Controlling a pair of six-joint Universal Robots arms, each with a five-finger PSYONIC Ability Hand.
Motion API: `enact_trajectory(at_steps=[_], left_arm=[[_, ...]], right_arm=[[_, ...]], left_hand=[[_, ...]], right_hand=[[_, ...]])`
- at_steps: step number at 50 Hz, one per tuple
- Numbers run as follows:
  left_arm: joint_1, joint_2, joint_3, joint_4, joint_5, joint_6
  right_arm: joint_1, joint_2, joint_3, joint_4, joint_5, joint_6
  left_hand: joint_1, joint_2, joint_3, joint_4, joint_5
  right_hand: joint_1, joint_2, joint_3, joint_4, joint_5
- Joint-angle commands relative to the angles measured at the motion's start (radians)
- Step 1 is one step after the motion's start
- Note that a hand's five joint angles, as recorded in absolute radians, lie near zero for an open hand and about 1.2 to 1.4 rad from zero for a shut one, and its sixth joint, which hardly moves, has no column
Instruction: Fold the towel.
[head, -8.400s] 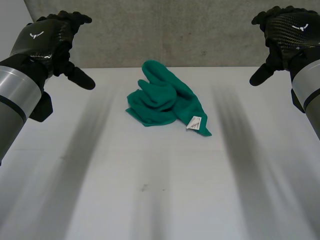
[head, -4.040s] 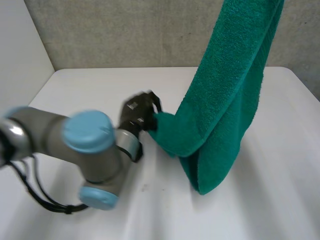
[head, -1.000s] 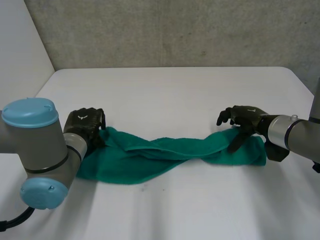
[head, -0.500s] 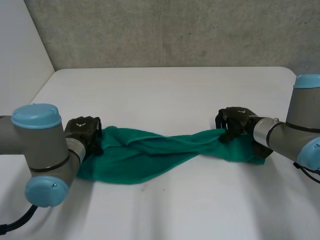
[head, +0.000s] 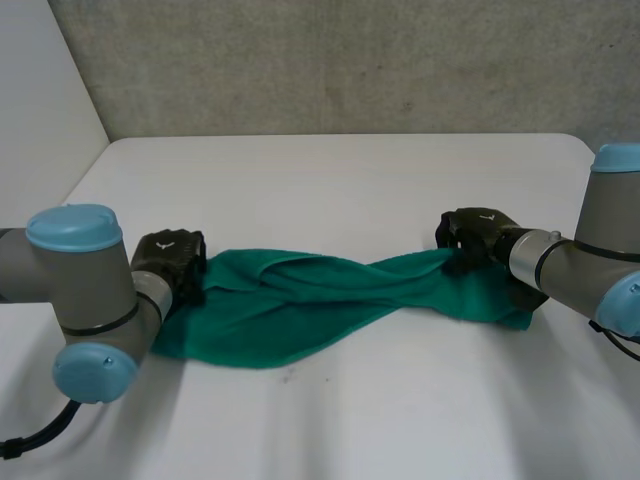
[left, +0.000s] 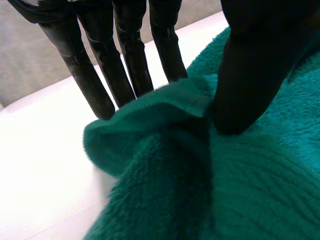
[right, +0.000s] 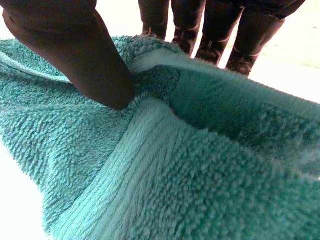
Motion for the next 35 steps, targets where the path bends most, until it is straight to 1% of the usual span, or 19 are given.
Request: enact_trajectory(at_steps=[1, 6, 10, 11, 14, 16, 20, 21, 22, 24, 25, 26, 27, 28, 29, 30, 32, 33, 35], left_arm=[[-0.001, -0.040, 0.055, -0.005, 0.058, -0.001], [-0.001, -0.055, 0.081, -0.002, 0.062, 0.000], [-0.001, -0.089, 0.126, -0.005, 0.062, 0.002], [-0.001, -0.110, 0.154, -0.008, 0.062, 0.002], [-0.001, -0.139, 0.193, -0.007, 0.062, 0.008], [-0.001, -0.146, 0.202, -0.005, 0.062, 0.014], [-0.001, -0.169, 0.265, 0.008, 0.061, 0.116], [-0.001, -0.169, 0.280, 0.016, 0.059, 0.138], [-0.001, -0.166, 0.318, 0.042, 0.058, 0.179], [-0.001, -0.155, 0.359, 0.088, 0.058, 0.207], [-0.001, -0.146, 0.378, 0.115, 0.058, 0.218], [0.004, -0.117, 0.418, 0.181, 0.053, 0.230], [0.007, -0.095, 0.437, 0.217, 0.052, 0.229], [0.007, -0.095, 0.437, 0.217, 0.052, 0.229], [0.011, -0.072, 0.452, 0.255, 0.050, 0.227], [0.024, -0.001, 0.489, 0.369, 0.042, 0.218], [0.028, 0.046, 0.500, 0.433, 0.038, 0.207], [0.028, 0.070, 0.501, 0.462, 0.033, 0.200], [0.028, 0.127, 0.497, 0.514, 0.019, 0.172]], right_arm=[[0.001, -0.033, 0.010, 0.005, 0.011, -0.012], [0.007, -0.046, 0.011, 0.008, 0.008, -0.014], [0.004, -0.043, -0.009, 0.009, 0.008, -0.021], [0.004, -0.041, -0.016, 0.009, 0.008, -0.026], [0.003, -0.039, -0.047, 0.009, 0.011, -0.055], [0.003, -0.039, -0.064, 0.008, 0.014, -0.069], [0.003, -0.036, -0.130, 0.006, 0.020, -0.083], [0.003, -0.035, -0.172, 0.003, 0.035, -0.083], [0.004, -0.035, -0.197, 0.001, 0.045, -0.083], [0.006, -0.035, -0.254, -0.002, 0.067, -0.083], [0.013, -0.038, -0.319, -0.012, 0.101, -0.083], [0.020, -0.039, -0.357, -0.023, 0.120, -0.083], [0.026, -0.039, -0.396, -0.038, 0.140, -0.083], [0.032, -0.039, -0.435, -0.060, 0.161, -0.083], [0.039, -0.049, -0.494, -0.121, 0.205, -0.080], [0.044, -0.056, -0.519, -0.158, 0.227, -0.077], [0.044, -0.084, -0.542, -0.230, 0.262, -0.077], [0.044, -0.129, -0.538, -0.303, 0.290, -0.072], [0.044, -0.154, -0.532, -0.333, 0.301, -0.072]], left_hand=[[0.120, 0.120, 0.121, 0.121, 0.138], [0.126, 0.126, 0.127, 0.127, 0.144], [0.226, 0.226, 0.227, 0.226, 0.244], [0.348, 0.348, 0.349, 0.348, 0.366], [0.597, 0.598, 0.598, 0.598, 0.616], [0.598, 0.599, 0.599, 0.599, 0.616], [0.598, 0.599, 0.599, 0.599, 0.616], [0.598, 0.599, 0.599, 0.599, 0.616], [0.598, 0.599, 0.599, 0.599, 0.616], [0.598, 0.599, 0.599, 0.599, 0.616], [0.598, 0.599, 0.599, 0.599, 0.616], [0.598, 0.599, 0.599, 0.599, 0.616], [0.598, 0.599, 0.599, 0.599, 0.616], [0.598, 0.599, 0.599, 0.599, 0.616], [0.598, 0.599, 0.599, 0.599, 0.616], [0.598, 0.599, 0.599, 0.599, 0.616], [0.598, 0.599, 0.599, 0.599, 0.616], [0.598, 0.599, 0.599, 0.599, 0.616], [0.598, 0.599, 0.599, 0.599, 0.616]], right_hand=[[0.414, 0.218, 0.222, 0.206, 0.242], [0.414, 0.218, 0.222, 0.206, 0.242], [0.414, 0.218, 0.222, 0.206, 0.242], [0.414, 0.218, 0.222, 0.206, 0.242], [0.414, 0.218, 0.222, 0.206, 0.242], [0.414, 0.218, 0.222, 0.206, 0.242], [0.414, 0.218, 0.222, 0.206, 0.242], [0.414, 0.218, 0.222, 0.206, 0.242], [0.414, 0.218, 0.222, 0.206, 0.242], [0.414, 0.218, 0.222, 0.206, 0.242], [0.414, 0.218, 0.222, 0.206, 0.242], [0.414, 0.218, 0.222, 0.206, 0.242], [0.414, 0.218, 0.222, 0.206, 0.242], [0.414, 0.218, 0.222, 0.206, 0.242], [0.414, 0.218, 0.222, 0.206, 0.242], [0.414, 0.218, 0.222, 0.206, 0.242], [0.414, 0.218, 0.222, 0.206, 0.242], [0.414, 0.218, 0.222, 0.206, 0.242], [0.414, 0.218, 0.222, 0.206, 0.242]])
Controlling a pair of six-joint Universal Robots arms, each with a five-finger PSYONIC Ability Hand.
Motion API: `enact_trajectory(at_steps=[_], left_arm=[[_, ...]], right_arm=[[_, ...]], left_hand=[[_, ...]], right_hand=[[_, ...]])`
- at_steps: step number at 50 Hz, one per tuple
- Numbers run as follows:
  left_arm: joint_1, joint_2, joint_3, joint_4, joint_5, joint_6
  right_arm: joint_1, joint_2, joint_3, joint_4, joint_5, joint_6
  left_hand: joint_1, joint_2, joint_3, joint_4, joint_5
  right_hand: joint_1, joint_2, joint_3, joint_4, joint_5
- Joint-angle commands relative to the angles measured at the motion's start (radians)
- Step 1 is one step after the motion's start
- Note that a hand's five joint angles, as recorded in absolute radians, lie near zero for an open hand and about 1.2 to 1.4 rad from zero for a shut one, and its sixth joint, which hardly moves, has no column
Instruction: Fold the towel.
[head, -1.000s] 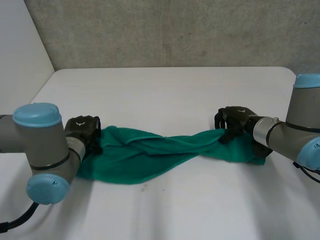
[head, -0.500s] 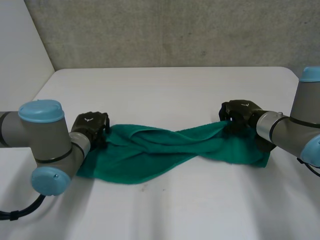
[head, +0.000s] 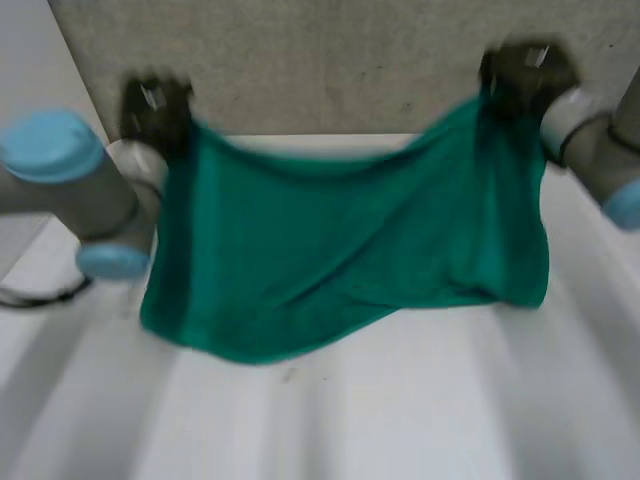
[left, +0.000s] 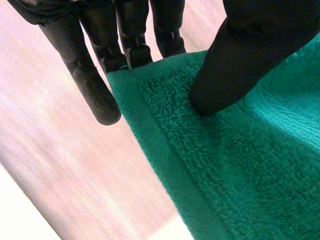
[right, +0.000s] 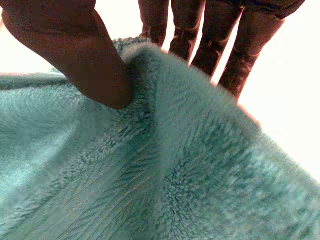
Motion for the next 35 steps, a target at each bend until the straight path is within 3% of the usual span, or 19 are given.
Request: enact_trajectory(at_steps=[1, 6, 13, 19, 23, 29, 35], left_arm=[[0.014, 0.181, 0.045, 0.238, -0.028, -0.050], [0.036, 0.293, -0.031, 0.269, -0.048, -0.197], [0.060, 0.318, -0.157, 0.254, -0.043, -0.239], [0.076, 0.313, -0.395, 0.225, -0.031, -0.274], [0.094, 0.289, -0.531, 0.228, 0.029, -0.314], [0.099, 0.223, -0.605, 0.223, 0.057, -0.315], [0.117, 0.226, -0.633, 0.217, 0.058, -0.314]], right_arm=[[0.012, -0.124, -0.075, -0.249, 0.125, 0.009], [0.012, -0.251, 0.076, -0.340, 0.119, 0.008], [0.022, -0.361, 0.355, -0.334, 0.054, 0.000], [0.031, -0.364, 0.561, -0.302, 0.011, -0.006], [0.032, -0.293, 0.655, -0.288, -0.007, -0.004], [0.034, -0.053, 0.661, -0.248, 0.001, 0.002], [0.026, 0.006, 0.638, -0.190, -0.001, 0.006]], left_hand=[[0.264, 0.199, 0.209, 0.202, 0.254], [0.264, 0.199, 0.209, 0.202, 0.254], [0.264, 0.199, 0.209, 0.202, 0.254], [0.264, 0.199, 0.209, 0.202, 0.254], [0.264, 0.199, 0.209, 0.202, 0.254], [0.264, 0.199, 0.209, 0.202, 0.254], [0.264, 0.199, 0.209, 0.202, 0.254]], right_hand=[[0.414, 0.218, 0.211, 0.206, 0.235], [0.414, 0.218, 0.211, 0.206, 0.235], [0.414, 0.218, 0.211, 0.206, 0.235], [0.414, 0.218, 0.211, 0.206, 0.235], [0.414, 0.218, 0.211, 0.206, 0.235], [0.414, 0.218, 0.211, 0.206, 0.235], [0.383, 0.187, 0.181, 0.175, 0.204]])
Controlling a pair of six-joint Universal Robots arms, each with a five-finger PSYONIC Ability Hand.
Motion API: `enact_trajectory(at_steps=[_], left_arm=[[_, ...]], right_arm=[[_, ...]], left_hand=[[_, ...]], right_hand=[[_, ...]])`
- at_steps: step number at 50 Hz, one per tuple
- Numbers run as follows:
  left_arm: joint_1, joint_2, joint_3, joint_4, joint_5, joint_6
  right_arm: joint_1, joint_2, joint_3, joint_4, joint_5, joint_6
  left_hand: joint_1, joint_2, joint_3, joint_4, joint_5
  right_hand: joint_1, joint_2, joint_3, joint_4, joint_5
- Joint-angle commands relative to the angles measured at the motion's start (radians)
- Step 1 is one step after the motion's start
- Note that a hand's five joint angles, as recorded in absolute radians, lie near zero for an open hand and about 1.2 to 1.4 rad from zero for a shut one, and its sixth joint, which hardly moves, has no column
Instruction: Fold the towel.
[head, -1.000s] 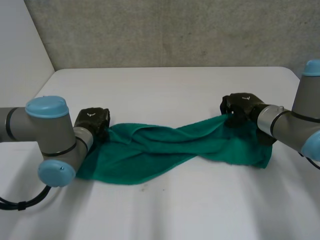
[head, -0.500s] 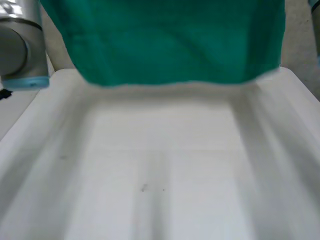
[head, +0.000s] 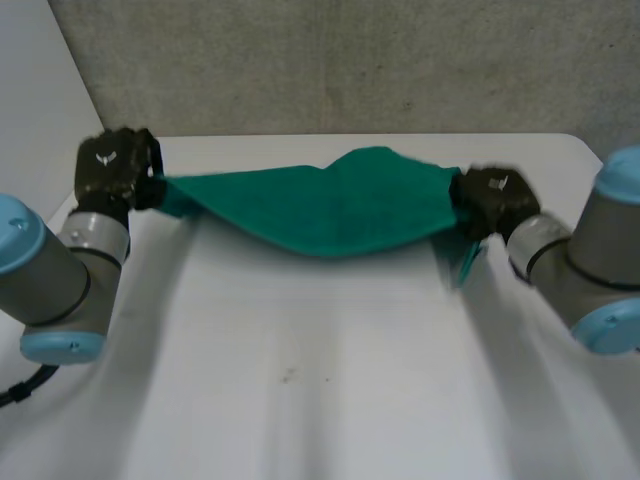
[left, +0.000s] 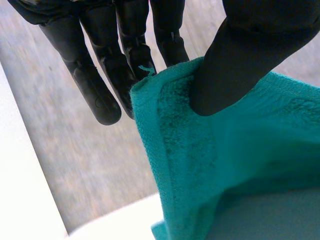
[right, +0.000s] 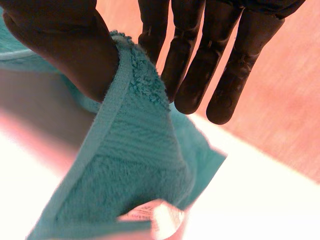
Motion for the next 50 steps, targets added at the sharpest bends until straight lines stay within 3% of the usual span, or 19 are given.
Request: enact_trajectory(at_steps=[1, 3, 4, 9, 16, 22, 24, 25, 30, 33, 40, 42, 44, 46, 47, 48, 50], left_arm=[[0.019, -0.009, -0.031, -0.006, 0.005, 0.003], [0.029, 0.002, -0.035, -0.009, 0.005, 0.001], [0.032, 0.006, -0.037, -0.009, 0.005, 0.000], [0.052, 0.028, -0.040, -0.011, 0.004, -0.005], [0.068, 0.039, -0.042, -0.011, 0.002, -0.008], [0.069, 0.039, -0.043, -0.017, 0.004, -0.005], [0.069, 0.039, -0.043, -0.028, 0.004, -0.005], [0.069, 0.039, -0.043, -0.034, 0.004, -0.005], [0.068, 0.048, -0.039, -0.095, 0.004, -0.002], [0.069, 0.077, -0.039, -0.133, 0.005, 0.004], [0.086, 0.198, -0.042, -0.302, 0.016, 0.007], [0.104, 0.276, -0.049, -0.406, 0.034, 0.007], [0.120, 0.318, -0.060, -0.457, 0.047, 0.009], [0.135, 0.354, -0.068, -0.505, 0.066, 0.015], [0.141, 0.374, -0.072, -0.526, 0.079, 0.021], [0.153, 0.403, -0.078, -0.570, 0.105, 0.039], [0.166, 0.436, -0.097, -0.624, 0.143, 0.079]], right_arm=[[-0.011, 0.115, -0.035, 0.071, 0.004, 0.010], [-0.011, 0.115, -0.035, 0.071, 0.004, 0.013], [-0.012, 0.115, -0.033, 0.071, 0.009, 0.028], [-0.031, 0.117, -0.027, 0.079, 0.024, 0.206], [-0.103, 0.115, -0.025, 0.102, 0.026, 0.380], [-0.109, 0.117, -0.035, 0.146, 0.027, 0.383], [-0.109, 0.118, -0.038, 0.155, 0.024, 0.383], [-0.109, 0.118, -0.041, 0.160, 0.018, 0.381], [-0.109, 0.115, -0.041, 0.169, 0.006, 0.351], [-0.109, 0.083, -0.033, 0.178, 0.006, 0.268], [-0.098, -0.190, -0.009, 0.310, 0.009, -0.149], [-0.095, -0.254, -0.005, 0.396, 0.022, -0.293], [-0.095, -0.276, -0.004, 0.430, 0.025, -0.339], [-0.095, -0.352, 0.010, 0.561, 0.044, -0.514], [-0.095, -0.353, 0.010, 0.562, 0.044, -0.514], [-0.095, -0.391, 0.031, 0.646, 0.062, -0.624], [-0.094, -0.402, 0.050, 0.688, 0.072, -0.686]], left_hand=[[0.264, 0.196, 0.206, 0.202, 0.254], [0.264, 0.196, 0.206, 0.202, 0.254], [0.264, 0.196, 0.206, 0.202, 0.254], [0.264, 0.196, 0.206, 0.202, 0.254], [0.264, 0.196, 0.206, 0.202, 0.254], [0.264, 0.196, 0.206, 0.202, 0.254], [0.264, 0.196, 0.206, 0.202, 0.254], [0.264, 0.196, 0.206, 0.202, 0.254], [0.264, 0.196, 0.206, 0.202, 0.254], [0.264, 0.196, 0.206, 0.202, 0.254], [0.264, 0.196, 0.206, 0.202, 0.254], [0.264, 0.196, 0.206, 0.202, 0.254], [0.264, 0.196, 0.206, 0.202, 0.254], [0.264, 0.196, 0.206, 0.202, 0.254], [0.264, 0.196, 0.206, 0.202, 0.254], [0.264, 0.196, 0.206, 0.202, 0.254], [0.264, 0.196, 0.206, 0.202, 0.254]], right_hand=[[0.304, 0.108, 0.101, 0.096, 0.120], [0.233, 0.038, 0.031, 0.025, 0.050], [0.073, -0.123, -0.130, -0.136, -0.111], [-0.263, -0.458, -0.465, -0.471, -0.446], [-0.310, -0.506, -0.513, -0.519, -0.494], [-0.170, -0.366, -0.373, -0.379, -0.354], [0.079, -0.117, -0.124, -0.130, -0.105], [0.410, 0.215, 0.208, 0.202, 0.226], [0.414, 0.218, 0.211, 0.205, 0.230], [0.414, 0.218, 0.211, 0.205, 0.230], [0.414, 0.218, 0.211, 0.205, 0.230], [0.414, 0.218, 0.211, 0.205, 0.230], [0.414, 0.218, 0.211, 0.205, 0.230], [0.414, 0.218, 0.211, 0.205, 0.230], [0.414, 0.218, 0.211, 0.205, 0.230], [0.414, 0.218, 0.211, 0.205, 0.230], [0.414, 0.218, 0.211, 0.205, 0.230]])
